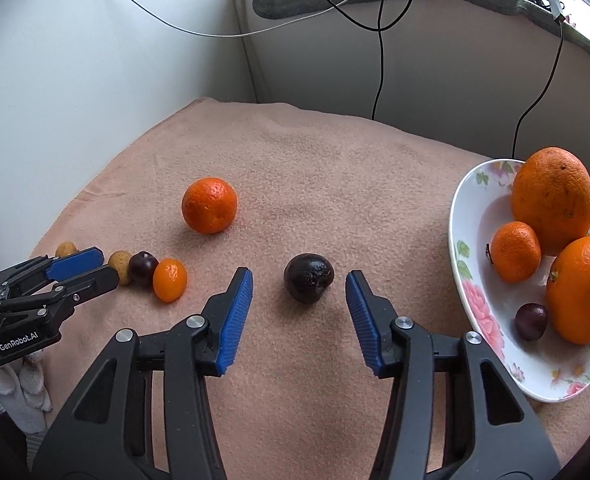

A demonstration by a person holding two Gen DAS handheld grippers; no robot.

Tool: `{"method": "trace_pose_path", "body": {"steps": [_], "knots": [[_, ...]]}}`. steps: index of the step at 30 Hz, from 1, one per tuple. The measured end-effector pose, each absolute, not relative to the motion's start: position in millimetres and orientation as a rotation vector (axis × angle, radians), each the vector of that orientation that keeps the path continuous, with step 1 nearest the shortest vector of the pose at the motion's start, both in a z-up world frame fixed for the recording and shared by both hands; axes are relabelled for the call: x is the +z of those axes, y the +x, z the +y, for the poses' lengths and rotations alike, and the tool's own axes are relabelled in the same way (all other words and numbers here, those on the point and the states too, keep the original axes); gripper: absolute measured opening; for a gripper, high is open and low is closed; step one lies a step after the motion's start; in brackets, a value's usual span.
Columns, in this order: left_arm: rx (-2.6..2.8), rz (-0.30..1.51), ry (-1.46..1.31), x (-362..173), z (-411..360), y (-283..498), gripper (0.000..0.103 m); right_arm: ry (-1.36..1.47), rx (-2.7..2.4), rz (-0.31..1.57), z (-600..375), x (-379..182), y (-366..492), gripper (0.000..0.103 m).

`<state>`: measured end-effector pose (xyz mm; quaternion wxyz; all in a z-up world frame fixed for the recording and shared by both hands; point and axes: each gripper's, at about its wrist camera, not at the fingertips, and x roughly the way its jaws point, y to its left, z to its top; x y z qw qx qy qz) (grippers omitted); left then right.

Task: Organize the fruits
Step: 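Withdraw both grippers from the plate toward the loose fruits, then close the right gripper on the black plum while the left closes on the brown kiwi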

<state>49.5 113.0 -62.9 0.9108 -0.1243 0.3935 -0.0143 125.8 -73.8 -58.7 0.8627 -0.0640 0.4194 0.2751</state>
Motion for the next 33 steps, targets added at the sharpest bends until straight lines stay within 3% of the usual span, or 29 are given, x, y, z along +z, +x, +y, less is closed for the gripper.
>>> {"method": "trace_pose_path", "body": {"steps": [13,16,20,33], "knots": [[-0.065,0.845,-0.223,-67,106,59,0.042,-0.135,0.564,0.921,-72,-68,140,0.044],[-0.071,0.849,-0.219,-67,105,61,0.037,-0.140,0.564,0.919,-72,-68,141,0.041],[-0.084,0.845,-0.254,-66,110,62,0.027,-0.140,0.560,0.916,-72,-69,142,0.029],[-0.076,0.805,-0.280,-57,113,51,0.027,-0.125,0.571,0.867,-80,-56,129,0.029]]}}
